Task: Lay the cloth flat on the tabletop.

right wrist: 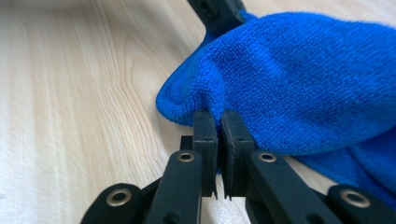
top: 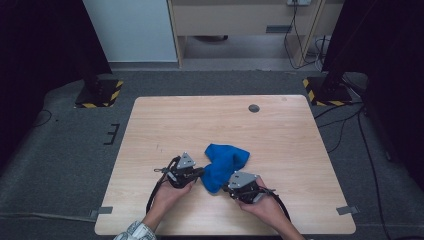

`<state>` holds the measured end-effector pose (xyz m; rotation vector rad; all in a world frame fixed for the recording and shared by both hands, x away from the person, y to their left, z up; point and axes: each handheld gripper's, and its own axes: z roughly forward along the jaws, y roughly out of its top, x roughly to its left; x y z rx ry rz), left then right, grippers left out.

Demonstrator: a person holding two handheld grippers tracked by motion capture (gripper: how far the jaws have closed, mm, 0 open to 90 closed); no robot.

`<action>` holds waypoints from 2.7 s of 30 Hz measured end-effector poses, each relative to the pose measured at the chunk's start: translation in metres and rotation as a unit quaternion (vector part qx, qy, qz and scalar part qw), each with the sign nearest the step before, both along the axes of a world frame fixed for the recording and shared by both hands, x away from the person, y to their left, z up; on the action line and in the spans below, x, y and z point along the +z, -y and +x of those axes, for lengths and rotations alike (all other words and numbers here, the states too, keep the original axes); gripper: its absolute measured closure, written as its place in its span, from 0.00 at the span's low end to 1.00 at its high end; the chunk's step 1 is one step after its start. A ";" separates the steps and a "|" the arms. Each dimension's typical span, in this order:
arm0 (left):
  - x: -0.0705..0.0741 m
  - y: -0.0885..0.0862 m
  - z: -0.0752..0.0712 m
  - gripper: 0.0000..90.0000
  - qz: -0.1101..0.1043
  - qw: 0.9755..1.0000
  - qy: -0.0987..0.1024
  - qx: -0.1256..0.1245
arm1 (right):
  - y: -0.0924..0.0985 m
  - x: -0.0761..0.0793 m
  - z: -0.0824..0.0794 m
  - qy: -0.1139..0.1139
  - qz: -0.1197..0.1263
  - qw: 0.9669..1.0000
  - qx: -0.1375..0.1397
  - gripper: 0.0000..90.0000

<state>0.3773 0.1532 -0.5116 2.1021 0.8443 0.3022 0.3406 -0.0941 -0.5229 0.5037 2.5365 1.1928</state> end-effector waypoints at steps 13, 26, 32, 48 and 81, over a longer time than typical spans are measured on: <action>0.052 -0.011 -0.020 0.94 -0.070 0.997 0.043 -0.006 | 0.013 0.053 -0.013 0.023 0.049 0.998 -0.014 0.97; 0.080 -0.011 0.016 0.95 -0.039 0.998 0.045 0.035 | 0.033 0.092 0.028 0.000 0.059 0.996 -0.065 0.97; 0.038 -0.012 0.047 0.96 -0.017 0.998 -0.005 0.058 | 0.028 0.067 0.071 -0.034 0.056 0.993 -0.094 0.97; 0.017 -0.027 0.051 0.82 -0.030 0.997 0.000 0.075 | 0.017 0.029 0.111 -0.094 0.055 0.986 -0.128 0.97; 0.001 -0.020 0.043 0.28 0.005 0.998 0.060 0.017 | 0.006 0.060 0.122 -0.131 0.093 0.976 -0.145 0.97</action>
